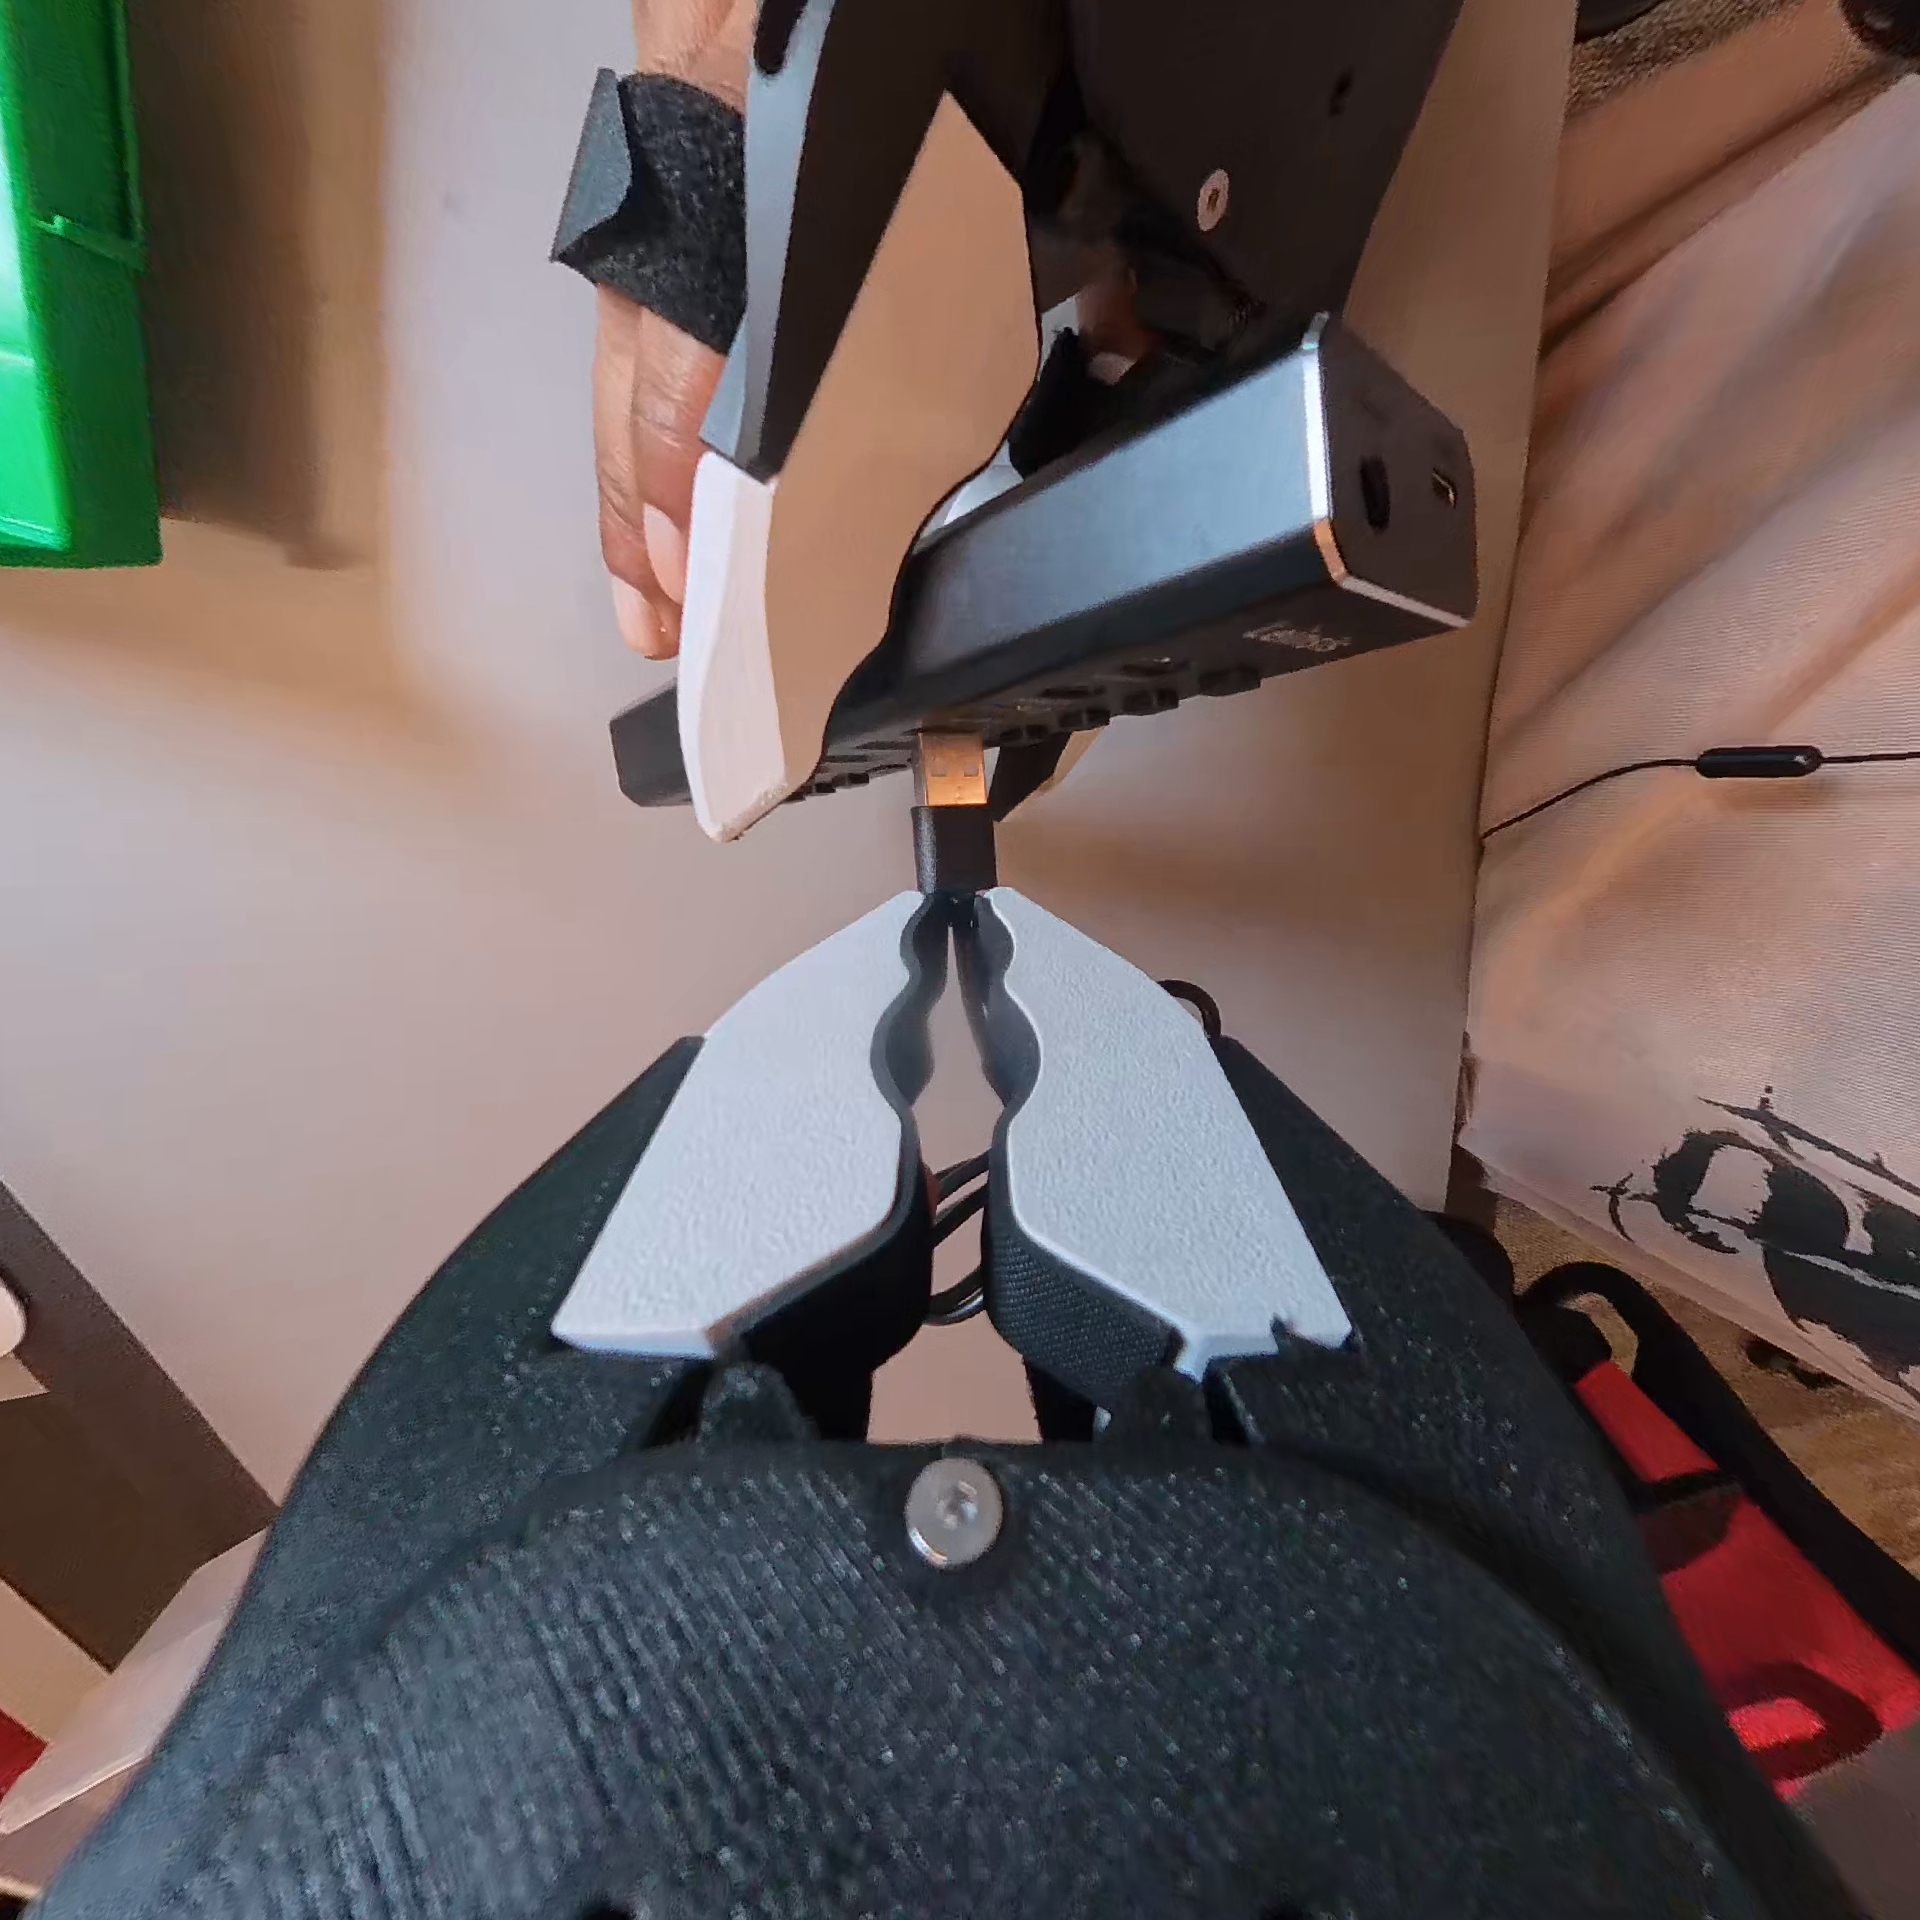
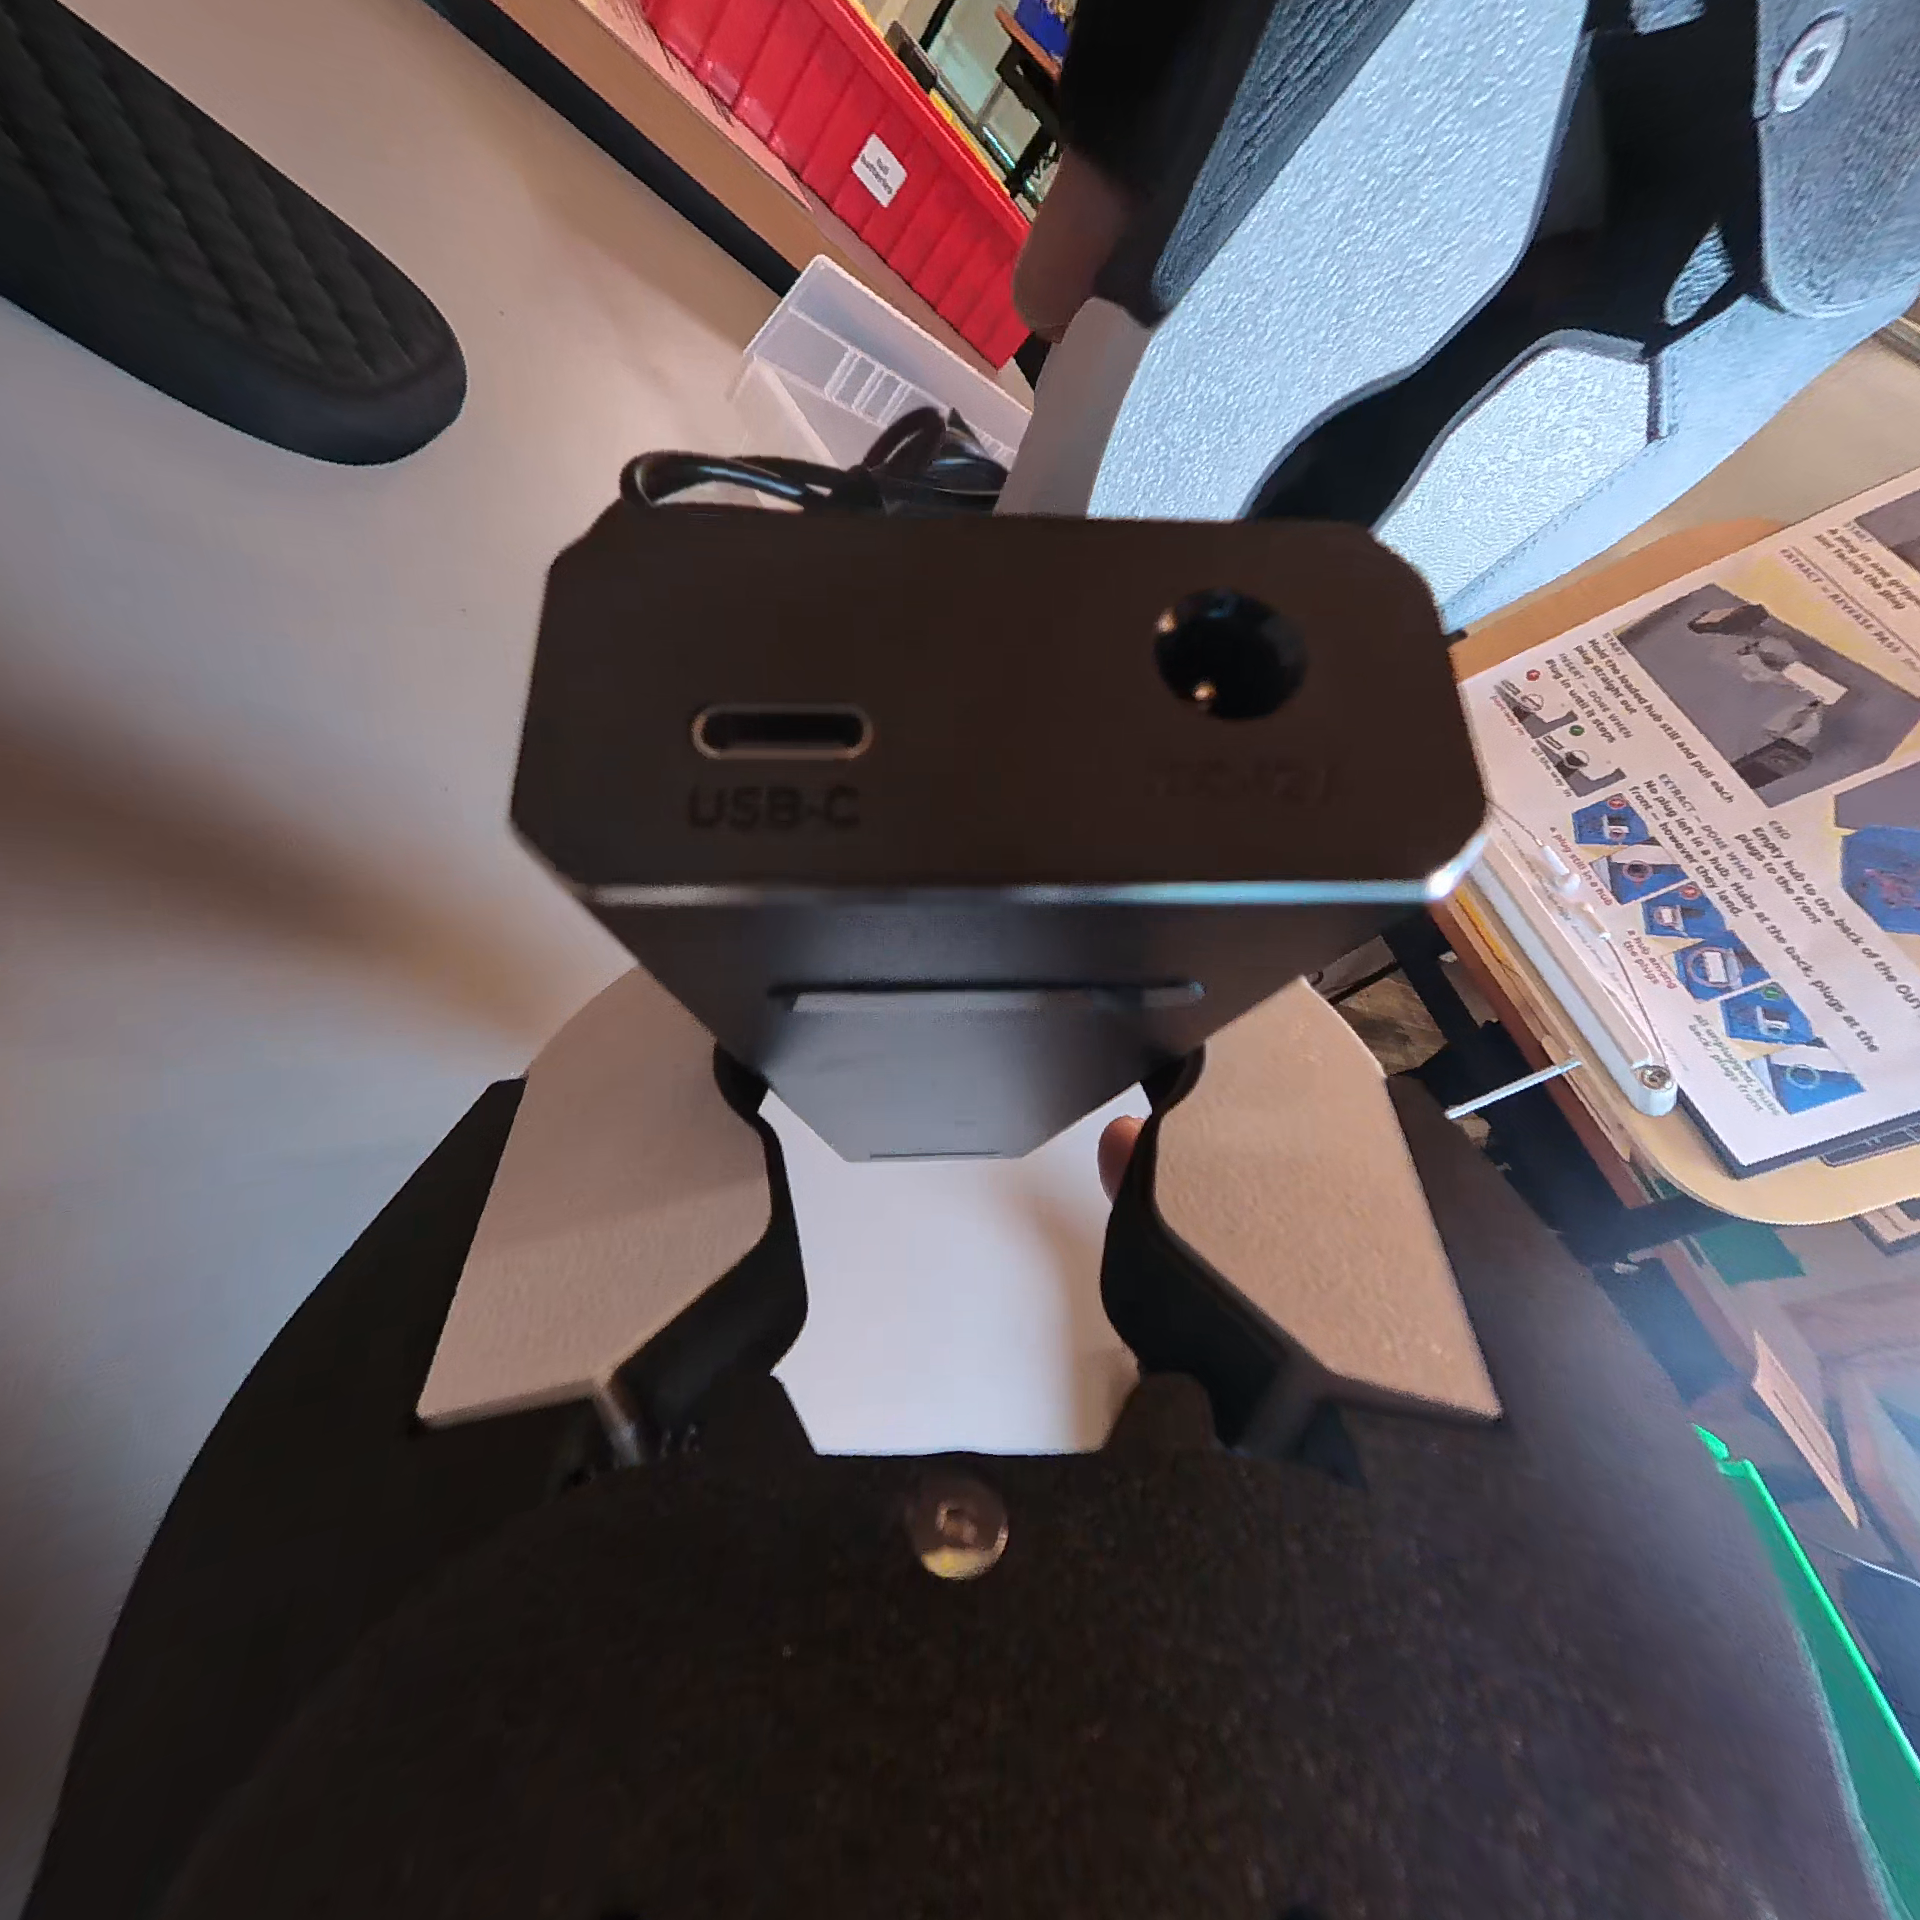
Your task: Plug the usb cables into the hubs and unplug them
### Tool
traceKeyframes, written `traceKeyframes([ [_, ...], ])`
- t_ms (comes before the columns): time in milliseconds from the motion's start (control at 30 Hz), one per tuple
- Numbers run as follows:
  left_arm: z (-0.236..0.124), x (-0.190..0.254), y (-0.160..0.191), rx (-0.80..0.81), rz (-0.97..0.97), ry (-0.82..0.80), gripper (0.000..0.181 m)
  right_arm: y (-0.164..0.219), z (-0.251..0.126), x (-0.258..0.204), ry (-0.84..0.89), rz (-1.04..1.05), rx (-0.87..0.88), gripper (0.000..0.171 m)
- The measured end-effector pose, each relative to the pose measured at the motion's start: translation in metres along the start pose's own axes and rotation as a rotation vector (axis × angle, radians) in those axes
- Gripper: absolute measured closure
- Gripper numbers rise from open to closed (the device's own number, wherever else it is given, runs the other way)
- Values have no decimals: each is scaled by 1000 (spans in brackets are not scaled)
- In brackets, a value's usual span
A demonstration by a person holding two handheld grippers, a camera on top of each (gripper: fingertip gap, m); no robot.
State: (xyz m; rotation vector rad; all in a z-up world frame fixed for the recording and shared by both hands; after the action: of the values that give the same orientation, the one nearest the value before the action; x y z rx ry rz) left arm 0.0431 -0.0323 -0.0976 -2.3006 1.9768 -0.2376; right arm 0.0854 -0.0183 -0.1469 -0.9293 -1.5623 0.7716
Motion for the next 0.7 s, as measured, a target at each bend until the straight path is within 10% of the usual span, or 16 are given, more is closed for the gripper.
traceKeyframes([
  [700, -6, 10, -12, 66, 65, -85, 176, -6, -8, -5, -151, 194, 90, 101],
])
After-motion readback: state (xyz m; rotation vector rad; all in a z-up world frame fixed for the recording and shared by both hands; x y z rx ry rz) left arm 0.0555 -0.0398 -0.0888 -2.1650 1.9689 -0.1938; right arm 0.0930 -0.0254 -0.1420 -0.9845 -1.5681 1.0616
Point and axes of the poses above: each gripper's, where its closed fingertips meet, z out along the fingers, y out of its underside, x = y × z across the jaws, the point moved 4 cm from there along -z, back along the fingers, and after that the axes turned 13 degrees about z, right-handed, at the moved point
